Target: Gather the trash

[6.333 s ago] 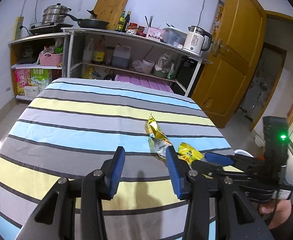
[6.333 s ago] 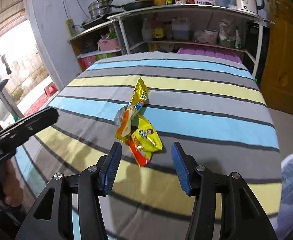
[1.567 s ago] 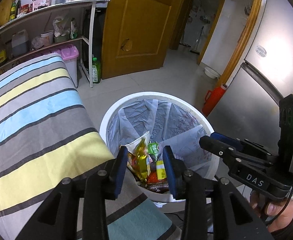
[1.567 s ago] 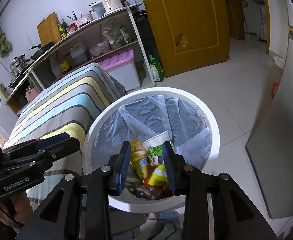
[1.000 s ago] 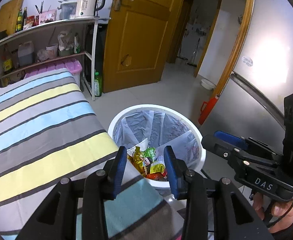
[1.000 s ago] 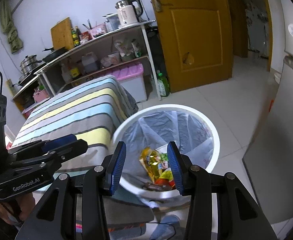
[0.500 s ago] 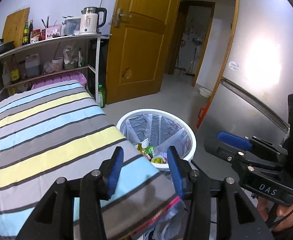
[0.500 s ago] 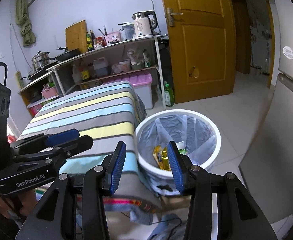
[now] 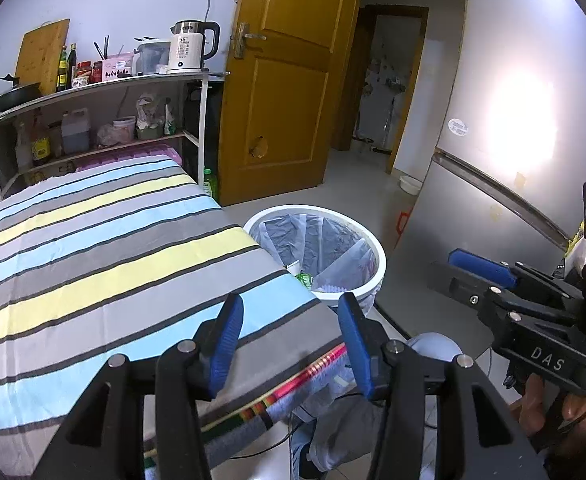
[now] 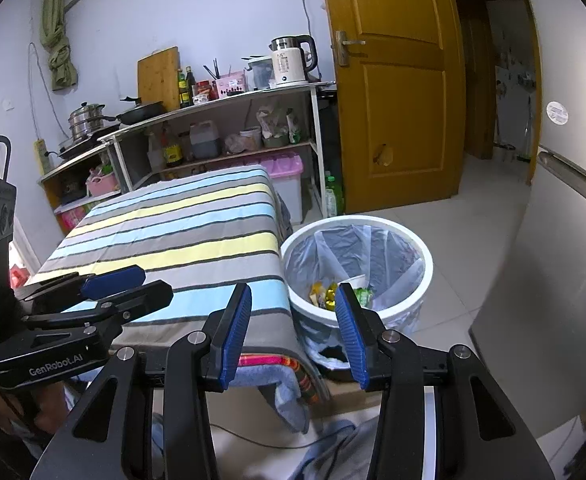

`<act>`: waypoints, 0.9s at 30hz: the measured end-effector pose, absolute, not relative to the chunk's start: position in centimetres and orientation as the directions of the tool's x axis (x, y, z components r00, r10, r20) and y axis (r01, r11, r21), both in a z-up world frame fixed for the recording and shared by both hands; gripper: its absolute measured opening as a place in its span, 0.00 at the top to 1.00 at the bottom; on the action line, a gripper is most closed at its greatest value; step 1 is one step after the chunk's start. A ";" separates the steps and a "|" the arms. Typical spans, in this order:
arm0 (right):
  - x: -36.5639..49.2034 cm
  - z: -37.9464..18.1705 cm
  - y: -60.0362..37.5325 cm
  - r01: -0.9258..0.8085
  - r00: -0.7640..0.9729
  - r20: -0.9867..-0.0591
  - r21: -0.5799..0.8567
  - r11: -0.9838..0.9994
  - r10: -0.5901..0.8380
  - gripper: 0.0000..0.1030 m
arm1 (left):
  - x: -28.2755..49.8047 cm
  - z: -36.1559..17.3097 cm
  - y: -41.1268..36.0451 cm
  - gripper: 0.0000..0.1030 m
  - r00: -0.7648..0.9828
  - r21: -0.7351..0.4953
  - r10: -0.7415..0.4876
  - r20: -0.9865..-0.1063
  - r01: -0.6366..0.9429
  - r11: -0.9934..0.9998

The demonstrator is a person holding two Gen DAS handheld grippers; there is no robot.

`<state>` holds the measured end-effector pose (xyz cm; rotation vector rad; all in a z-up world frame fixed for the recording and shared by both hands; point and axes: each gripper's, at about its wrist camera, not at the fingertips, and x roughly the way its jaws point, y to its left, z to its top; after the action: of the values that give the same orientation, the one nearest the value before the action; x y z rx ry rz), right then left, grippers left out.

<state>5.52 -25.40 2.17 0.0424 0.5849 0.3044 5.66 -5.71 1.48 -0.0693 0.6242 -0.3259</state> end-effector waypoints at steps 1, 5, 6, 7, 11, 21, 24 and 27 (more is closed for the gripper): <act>5.4 2.2 -25.4 -0.271 0.793 -0.535 0.122 0.955 0.293 0.57 | 5.5 1.5 -5.7 0.50 0.764 -0.159 -0.318 -0.562 0.277 0.948; 4.8 2.3 -25.4 -0.266 0.799 -0.529 0.114 0.957 0.286 0.57 | 4.6 1.5 -5.8 0.48 0.771 -0.151 -0.319 -0.551 0.284 0.947; 4.7 2.3 -25.4 -0.267 0.800 -0.528 0.113 0.957 0.286 0.56 | 4.5 1.5 -5.8 0.48 0.773 -0.150 -0.320 -0.548 0.286 0.947; 4.6 2.2 -25.5 -0.267 0.800 -0.527 0.113 0.957 0.285 0.56 | 4.4 1.6 -5.8 0.47 0.775 -0.148 -0.321 -0.545 0.288 0.946; 4.7 2.1 -25.6 -0.263 0.800 -0.529 0.116 0.958 0.284 0.56 | 4.3 1.7 -5.8 0.46 0.779 -0.149 -0.326 -0.535 0.293 0.944; 4.7 2.3 -25.9 -0.256 0.803 -0.526 0.118 0.960 0.279 0.56 | 4.2 1.6 -5.8 0.46 0.779 -0.154 -0.326 -0.537 0.289 0.945; 4.7 2.3 -25.9 -0.257 0.804 -0.527 0.114 0.960 0.278 0.56 | 4.2 1.6 -5.8 0.46 0.778 -0.155 -0.325 -0.537 0.288 0.945; 4.7 2.3 -25.8 -0.256 0.803 -0.527 0.115 0.960 0.277 0.56 | 4.2 1.6 -5.8 0.46 0.780 -0.154 -0.327 -0.534 0.290 0.945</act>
<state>4.71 -25.81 2.34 0.0384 0.5701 0.2858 4.21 -5.80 1.61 -0.0648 0.5892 -0.3333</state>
